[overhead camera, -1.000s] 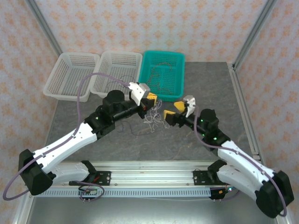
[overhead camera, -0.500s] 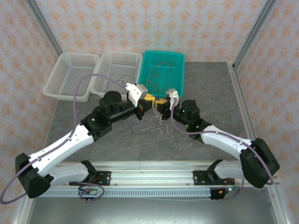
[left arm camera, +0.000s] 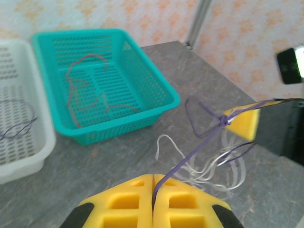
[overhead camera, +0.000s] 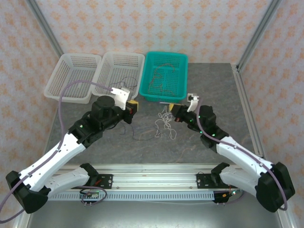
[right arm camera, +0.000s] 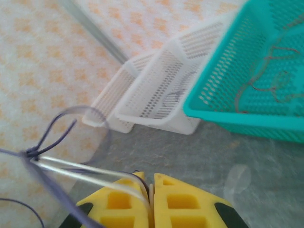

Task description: Untangle the cables

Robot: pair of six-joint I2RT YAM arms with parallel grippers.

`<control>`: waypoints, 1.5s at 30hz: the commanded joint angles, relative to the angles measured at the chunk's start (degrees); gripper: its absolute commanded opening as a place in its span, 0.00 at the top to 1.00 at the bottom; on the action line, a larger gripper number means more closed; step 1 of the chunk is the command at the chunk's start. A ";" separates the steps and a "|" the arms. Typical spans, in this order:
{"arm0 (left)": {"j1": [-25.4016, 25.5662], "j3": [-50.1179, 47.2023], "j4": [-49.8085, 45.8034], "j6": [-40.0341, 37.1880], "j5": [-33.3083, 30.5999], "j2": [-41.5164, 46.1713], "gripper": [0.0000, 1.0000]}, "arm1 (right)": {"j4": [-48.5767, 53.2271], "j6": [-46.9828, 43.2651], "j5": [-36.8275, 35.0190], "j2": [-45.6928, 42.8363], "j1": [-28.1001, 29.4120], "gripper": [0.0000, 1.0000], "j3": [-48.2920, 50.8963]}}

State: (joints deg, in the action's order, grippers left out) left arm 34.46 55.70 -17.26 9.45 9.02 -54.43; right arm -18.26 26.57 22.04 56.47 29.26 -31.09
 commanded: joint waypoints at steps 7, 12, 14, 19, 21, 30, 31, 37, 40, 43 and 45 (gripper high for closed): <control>-11.21 0.19 0.88 7.16 -15.71 10.57 1.00 | 35.70 14.85 -26.54 -3.69 -24.19 1.00 1.82; -12.12 0.08 -0.24 7.24 -14.91 10.58 1.00 | 39.40 15.00 -26.21 -5.80 -30.74 1.00 0.20; -12.30 -0.41 -0.28 7.71 -14.65 10.49 1.00 | 40.02 16.11 -27.00 -6.91 -31.12 1.00 0.07; -12.40 -1.42 4.37 7.23 -4.80 9.01 1.00 | 28.06 12.87 -11.23 -9.20 -30.27 1.00 2.55; -12.41 -1.49 7.23 6.97 2.48 7.47 1.00 | 21.79 11.61 -3.90 -9.53 -27.59 1.00 4.28; -8.58 3.06 8.65 3.45 18.33 -0.42 1.00 | 34.99 5.79 -15.42 -11.03 -15.02 0.21 3.15; -7.42 3.46 8.19 2.12 18.24 -0.78 1.00 | 35.67 4.23 -16.80 -12.87 -15.00 0.20 2.54; -1.77 5.43 6.80 -0.88 18.13 -4.49 1.00 | 18.21 -2.11 1.49 -17.65 -13.75 0.31 0.71; -0.09 5.72 8.18 -0.33 18.34 -6.28 1.00 | 9.50 -1.89 8.06 -12.23 -7.12 0.31 -2.58; 0.82 6.09 9.14 0.46 18.07 -7.36 1.00 | 5.37 -6.42 10.16 -6.05 1.84 0.31 -6.46; 1.21 6.27 9.54 0.68 17.98 -7.61 1.00 | 2.65 -7.59 11.51 -1.93 5.51 0.31 -8.05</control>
State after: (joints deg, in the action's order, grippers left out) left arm 35.03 60.03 -10.63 10.44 26.22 -62.30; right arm -7.35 23.20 28.03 51.59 31.20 -36.88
